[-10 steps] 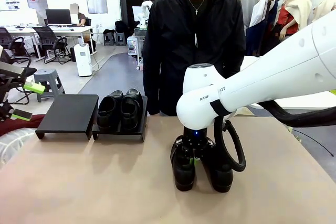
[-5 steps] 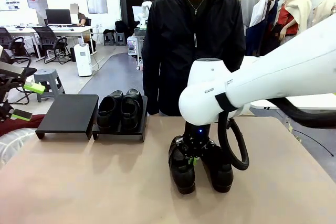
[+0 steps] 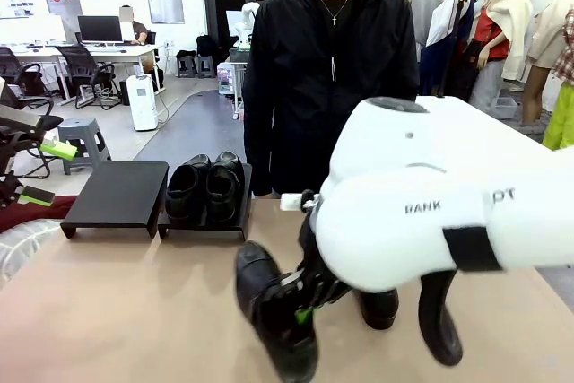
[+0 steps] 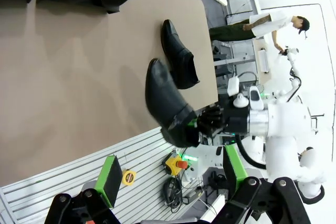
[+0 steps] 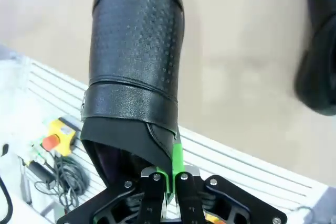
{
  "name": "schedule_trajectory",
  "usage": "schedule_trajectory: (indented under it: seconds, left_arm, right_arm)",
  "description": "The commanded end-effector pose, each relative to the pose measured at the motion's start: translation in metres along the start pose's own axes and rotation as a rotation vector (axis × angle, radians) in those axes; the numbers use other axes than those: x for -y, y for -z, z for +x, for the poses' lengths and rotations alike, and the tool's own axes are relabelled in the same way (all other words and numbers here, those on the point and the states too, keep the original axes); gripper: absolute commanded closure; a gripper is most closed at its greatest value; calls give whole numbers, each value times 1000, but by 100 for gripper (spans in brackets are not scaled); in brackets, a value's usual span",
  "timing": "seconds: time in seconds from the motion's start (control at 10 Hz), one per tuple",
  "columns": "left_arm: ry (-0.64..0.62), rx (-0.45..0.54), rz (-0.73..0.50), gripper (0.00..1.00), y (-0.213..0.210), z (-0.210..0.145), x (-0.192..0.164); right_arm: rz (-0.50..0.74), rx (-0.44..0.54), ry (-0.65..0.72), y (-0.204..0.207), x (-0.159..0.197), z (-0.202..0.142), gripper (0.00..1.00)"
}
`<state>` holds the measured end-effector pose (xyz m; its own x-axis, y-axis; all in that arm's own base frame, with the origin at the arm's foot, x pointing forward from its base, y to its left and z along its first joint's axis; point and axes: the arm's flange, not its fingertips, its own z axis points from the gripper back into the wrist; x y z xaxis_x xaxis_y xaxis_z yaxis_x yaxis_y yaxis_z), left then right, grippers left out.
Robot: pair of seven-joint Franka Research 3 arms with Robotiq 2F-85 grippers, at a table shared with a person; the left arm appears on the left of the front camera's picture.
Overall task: Organize the shoes by placing them on the stand.
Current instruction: Pick up one Shoe and place it in the middle of the table.
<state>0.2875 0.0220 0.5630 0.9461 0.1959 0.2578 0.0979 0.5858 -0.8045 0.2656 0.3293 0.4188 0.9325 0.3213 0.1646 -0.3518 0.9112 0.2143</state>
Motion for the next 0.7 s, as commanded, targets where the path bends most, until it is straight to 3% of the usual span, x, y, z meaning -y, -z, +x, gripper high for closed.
schedule_trajectory:
  seconds: [0.0, 0.3, 0.6]
  left_arm:
    - [18, -3, -20, 0, -2, 1, -1]
    - [18, -3, -20, 0, -2, 1, -1]
    - [18, -3, -20, 0, -2, 1, -1]
  right_arm:
    - [146, 42, 12, 28, -21, 16, 100]
    - [144, 14, 138, 63, -62, 52, 100]
    - [115, -37, 140, 90, -74, 71, 100]
